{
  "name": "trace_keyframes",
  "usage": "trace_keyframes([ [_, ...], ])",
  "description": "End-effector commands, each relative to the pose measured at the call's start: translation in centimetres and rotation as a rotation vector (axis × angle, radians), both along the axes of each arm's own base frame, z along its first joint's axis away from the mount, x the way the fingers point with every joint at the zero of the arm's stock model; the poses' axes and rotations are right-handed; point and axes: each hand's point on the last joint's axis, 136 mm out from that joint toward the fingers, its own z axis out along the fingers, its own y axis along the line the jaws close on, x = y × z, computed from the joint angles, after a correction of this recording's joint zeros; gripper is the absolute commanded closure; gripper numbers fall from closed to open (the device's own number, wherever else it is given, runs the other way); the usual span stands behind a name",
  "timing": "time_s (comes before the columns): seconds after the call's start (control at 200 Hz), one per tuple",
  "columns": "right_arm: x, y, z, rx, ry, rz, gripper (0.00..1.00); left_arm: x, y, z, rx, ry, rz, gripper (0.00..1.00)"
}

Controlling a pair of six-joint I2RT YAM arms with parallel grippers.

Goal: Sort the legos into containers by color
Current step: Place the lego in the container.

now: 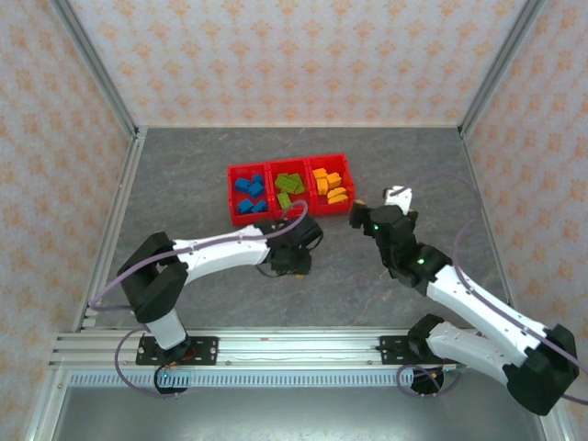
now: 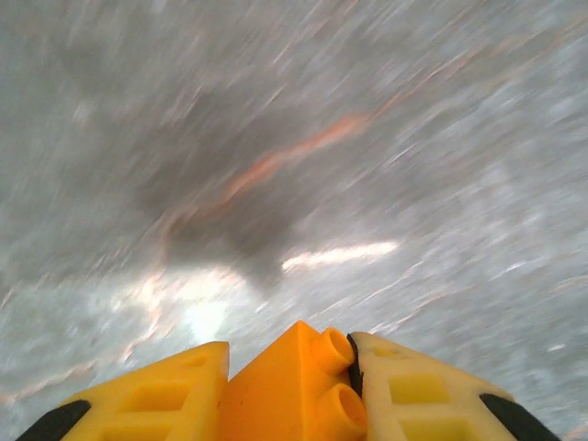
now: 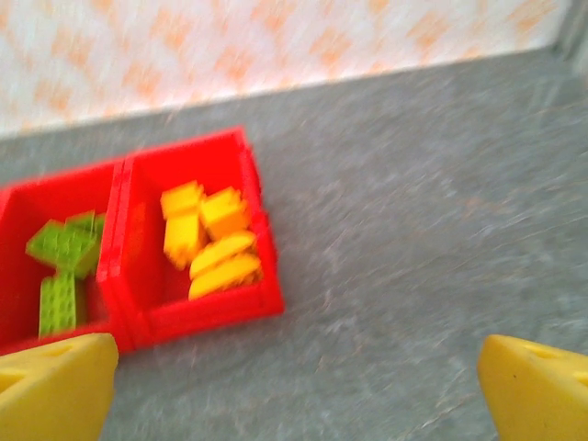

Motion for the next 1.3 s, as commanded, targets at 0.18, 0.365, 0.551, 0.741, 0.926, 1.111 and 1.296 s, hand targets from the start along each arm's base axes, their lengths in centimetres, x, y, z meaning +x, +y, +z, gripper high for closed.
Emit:
trace_keyframes([
  [0.18,-3.2,-5.0,7.9,0.151,-0.232,-0.148,0.0,13.7,-1.5,6.5,0.027,-0.186,0.014,0.79],
  [0.365,-4.1,-4.0,6.3,0.135,-0.151,-0.054,0.0,21.6,-4.4,8.9,0.014,-0.309,-0.006,0.79],
  [0.551,-5.3,-4.9,6.1,0.143,-0.12,-0.068,0.0,26.4,-5.8,7.8,-0.016,-0.41,0.017,0.79],
  [0.741,-6.8,-6.7,6.9,0.165,-0.151,-0.107,0.0,28.0,-6.3,8.6,-0.045,-0.48,0.017,0.67],
  [0.926,-7.1,-6.6,6.2,0.167,-0.16,-0.091,0.0,29.1,-6.4,13.7,-0.107,-0.599,0.012,0.27],
  [1.111,-6.6,-6.5,5.5,0.117,-0.14,-0.093,0.0,30.1,-4.4,19.5,-0.14,-0.721,0.038,0.01],
  [1.296,-5.9,-6.1,5.5,0.066,-0.173,-0.072,0.0,29.9,-0.2,27.0,-0.144,-0.854,0.078,0.01],
])
